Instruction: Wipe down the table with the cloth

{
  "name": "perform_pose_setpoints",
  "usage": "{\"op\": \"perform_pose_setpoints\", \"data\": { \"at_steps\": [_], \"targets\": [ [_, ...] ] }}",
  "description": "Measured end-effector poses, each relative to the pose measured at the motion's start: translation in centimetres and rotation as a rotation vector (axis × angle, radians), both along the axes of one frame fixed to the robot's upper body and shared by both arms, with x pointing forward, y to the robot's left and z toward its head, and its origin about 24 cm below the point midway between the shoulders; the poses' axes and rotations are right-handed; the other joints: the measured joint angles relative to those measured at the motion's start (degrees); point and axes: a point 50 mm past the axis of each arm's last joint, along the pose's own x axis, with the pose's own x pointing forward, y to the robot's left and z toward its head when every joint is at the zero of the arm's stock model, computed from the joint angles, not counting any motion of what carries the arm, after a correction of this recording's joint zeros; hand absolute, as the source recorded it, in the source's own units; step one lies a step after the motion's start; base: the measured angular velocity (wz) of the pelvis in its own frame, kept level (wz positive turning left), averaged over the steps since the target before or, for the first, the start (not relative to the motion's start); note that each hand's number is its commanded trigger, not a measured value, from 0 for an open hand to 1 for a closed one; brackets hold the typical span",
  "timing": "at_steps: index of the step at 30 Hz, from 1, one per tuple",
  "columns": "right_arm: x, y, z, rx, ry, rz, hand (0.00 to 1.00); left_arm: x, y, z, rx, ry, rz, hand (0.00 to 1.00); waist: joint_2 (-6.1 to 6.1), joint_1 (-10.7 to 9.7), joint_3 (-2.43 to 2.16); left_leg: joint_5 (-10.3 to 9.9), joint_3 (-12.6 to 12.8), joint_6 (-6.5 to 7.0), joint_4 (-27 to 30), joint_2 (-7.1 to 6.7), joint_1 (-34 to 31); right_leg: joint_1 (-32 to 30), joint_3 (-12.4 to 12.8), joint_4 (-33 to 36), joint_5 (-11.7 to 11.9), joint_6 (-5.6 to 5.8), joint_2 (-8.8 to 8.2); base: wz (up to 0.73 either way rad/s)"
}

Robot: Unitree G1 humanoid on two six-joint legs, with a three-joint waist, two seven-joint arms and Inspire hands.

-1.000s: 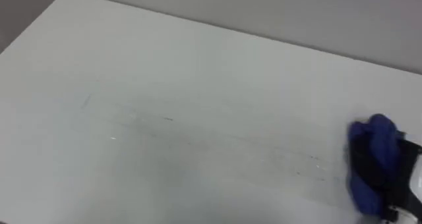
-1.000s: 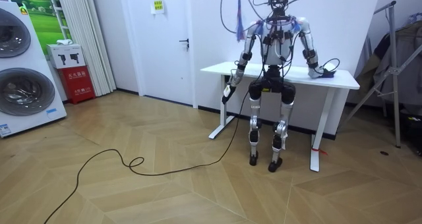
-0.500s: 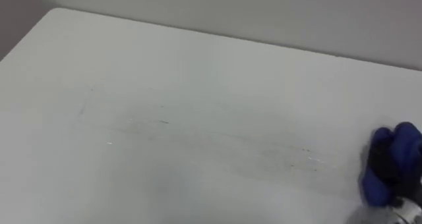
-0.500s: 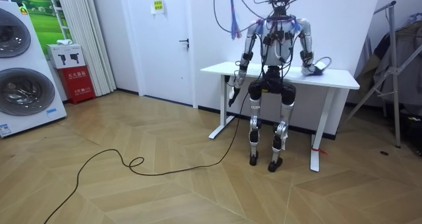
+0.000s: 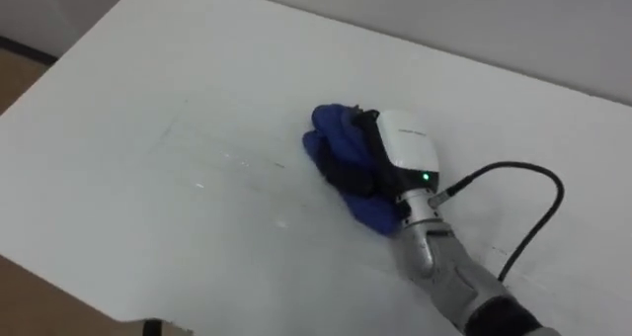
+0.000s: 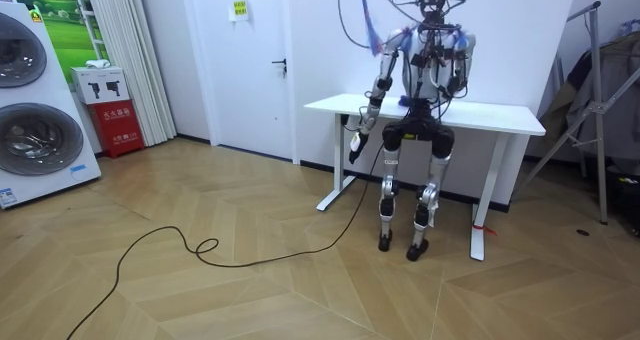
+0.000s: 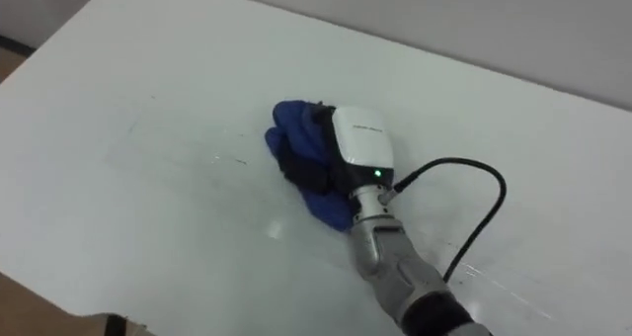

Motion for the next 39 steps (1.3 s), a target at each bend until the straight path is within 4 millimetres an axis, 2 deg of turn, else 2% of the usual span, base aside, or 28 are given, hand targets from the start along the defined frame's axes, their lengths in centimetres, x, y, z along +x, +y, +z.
{"op": "perform_pose_setpoints", "data": {
  "at_steps": [1,2,3,4,7,10,13,19,30,34,39],
  "targets": [
    [-1.0,-0.8,-0.7,-0.002,0.008,-0.013,0.89,0.0,0.1,0.0,0.002,-0.006,0.013,0.00,0.38,-0.36,-0.13,-0.42,-0.08,0.16,-0.27,-0.18,1.05,0.99,0.14,0.02,-0.40,0.63,-0.16,0.00],
    [-1.5,-1.2,-1.1,-0.003,0.012,-0.022,0.47,-0.1,0.2,0.0,0.003,-0.008,0.020,0.00,0.58,-0.71,-0.45,-0.79,0.09,0.32,-0.48,-0.17,1.64,1.40,0.21,0.06,-0.53,0.84,-0.14,-0.04],
    [-2.4,-2.1,-1.6,-0.004,0.014,-0.044,0.33,-0.4,0.4,0.0,0.006,-0.009,0.037,0.00,0.80,-1.16,-0.63,-0.93,0.26,0.46,-1.13,-0.28,2.69,2.08,0.42,0.08,-0.61,0.97,-0.25,-0.13],
    [-3.3,-2.8,-1.9,0.000,0.014,-0.077,0.00,-0.6,0.7,0.1,0.009,-0.012,0.059,0.00,0.82,-1.48,-0.64,-1.05,0.72,0.66,-1.27,-0.46,3.25,2.52,1.26,0.07,-0.71,1.15,-0.34,-0.17],
    [-5.6,-4.9,-2.8,0.011,0.000,-0.163,0.00,-1.1,1.0,0.1,0.014,-0.018,0.089,0.00,0.88,-3.06,-0.71,-1.41,1.38,1.20,-1.04,-0.70,3.78,2.93,2.08,0.11,-0.76,1.65,-0.58,-0.10],
    [-7.0,-6.4,-3.2,-0.007,-0.004,-0.225,0.00,-1.2,1.0,0.1,0.016,-0.018,0.094,0.00,1.03,-3.47,-0.80,-1.54,1.91,1.56,-1.03,-0.94,4.15,3.00,3.09,0.15,-0.56,2.00,-0.48,-0.17],
    [-7.7,-7.4,-3.4,-0.041,-0.007,-0.235,0.00,-1.0,1.0,0.2,0.021,-0.027,0.094,0.00,1.25,-4.35,-0.93,-1.44,2.00,1.91,-1.10,-1.17,4.31,3.03,3.19,0.20,-0.22,2.43,-0.62,0.00],
    [-8.3,-7.7,-3.8,-0.065,0.007,-0.239,0.00,-1.4,1.0,0.2,0.019,-0.023,0.095,0.00,1.94,-4.98,-1.13,-1.93,2.42,2.44,-1.60,-1.25,6.31,5.18,4.43,0.04,-0.12,2.87,-0.61,-0.03],
    [-7.4,-6.9,-2.7,-0.042,0.054,-0.187,0.00,-1.7,0.3,0.0,-0.003,-0.032,0.106,0.00,1.57,-6.29,-1.11,-1.97,3.12,2.46,-1.97,-1.29,7.38,5.07,5.92,0.14,-0.19,2.98,-0.53,-0.06],
    [-6.9,-6.7,-1.9,-0.021,0.084,-0.167,0.00,-1.5,0.2,0.0,-0.006,-0.040,0.105,0.00,0.63,-6.94,-0.54,-1.97,3.23,2.46,-2.00,-1.28,7.36,4.95,6.04,0.16,-0.20,2.99,-0.51,0.00],
    [-6.2,-6.3,-1.1,0.033,0.114,-0.160,0.00,-1.2,-0.3,0.0,-0.020,-0.053,0.101,0.00,0.22,-7.69,-0.32,-2.00,3.40,2.48,-2.06,-1.29,7.34,4.81,6.27,0.26,-0.20,2.99,-0.54,0.00]
  ]
}}
